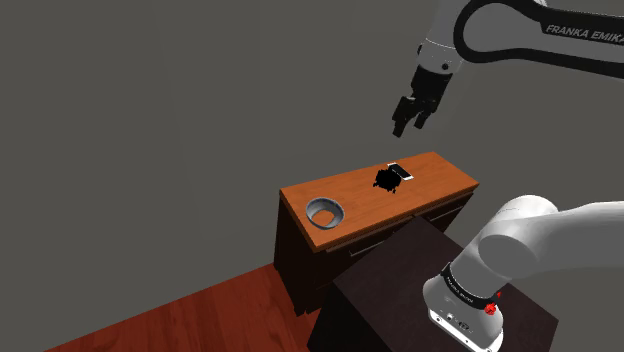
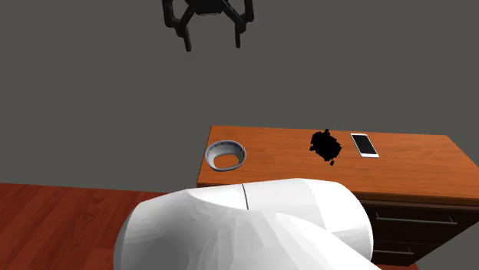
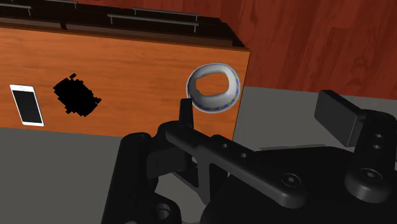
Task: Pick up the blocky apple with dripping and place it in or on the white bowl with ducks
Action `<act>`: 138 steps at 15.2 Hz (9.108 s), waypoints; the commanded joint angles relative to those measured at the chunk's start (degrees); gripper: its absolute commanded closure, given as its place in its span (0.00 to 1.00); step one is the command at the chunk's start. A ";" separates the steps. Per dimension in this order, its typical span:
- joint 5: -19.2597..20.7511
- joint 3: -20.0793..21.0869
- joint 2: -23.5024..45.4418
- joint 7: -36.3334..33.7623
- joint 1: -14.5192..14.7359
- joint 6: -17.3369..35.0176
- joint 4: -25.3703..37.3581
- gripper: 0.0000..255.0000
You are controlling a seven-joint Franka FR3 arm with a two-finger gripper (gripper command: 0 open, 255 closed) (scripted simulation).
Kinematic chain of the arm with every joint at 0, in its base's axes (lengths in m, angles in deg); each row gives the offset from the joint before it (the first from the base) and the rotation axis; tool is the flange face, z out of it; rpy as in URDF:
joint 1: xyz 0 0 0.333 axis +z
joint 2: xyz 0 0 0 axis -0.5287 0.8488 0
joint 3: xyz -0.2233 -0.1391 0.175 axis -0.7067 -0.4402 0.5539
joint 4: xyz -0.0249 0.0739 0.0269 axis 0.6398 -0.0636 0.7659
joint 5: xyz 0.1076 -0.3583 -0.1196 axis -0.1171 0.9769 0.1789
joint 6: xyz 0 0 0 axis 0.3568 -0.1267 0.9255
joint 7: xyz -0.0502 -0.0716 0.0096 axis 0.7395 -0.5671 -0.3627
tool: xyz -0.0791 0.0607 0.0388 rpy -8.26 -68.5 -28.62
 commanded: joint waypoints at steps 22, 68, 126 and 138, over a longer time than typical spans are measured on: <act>11.88 -24.84 19.64 33.88 -4.47 31.71 -11.55 0.00; -21.70 -21.73 92.80 89.68 -23.61 50.96 36.56 1.00; -7.70 -24.06 58.73 48.98 13.09 52.20 2.84 1.00; -9.68 -20.32 63.33 42.80 17.32 56.55 2.99 1.00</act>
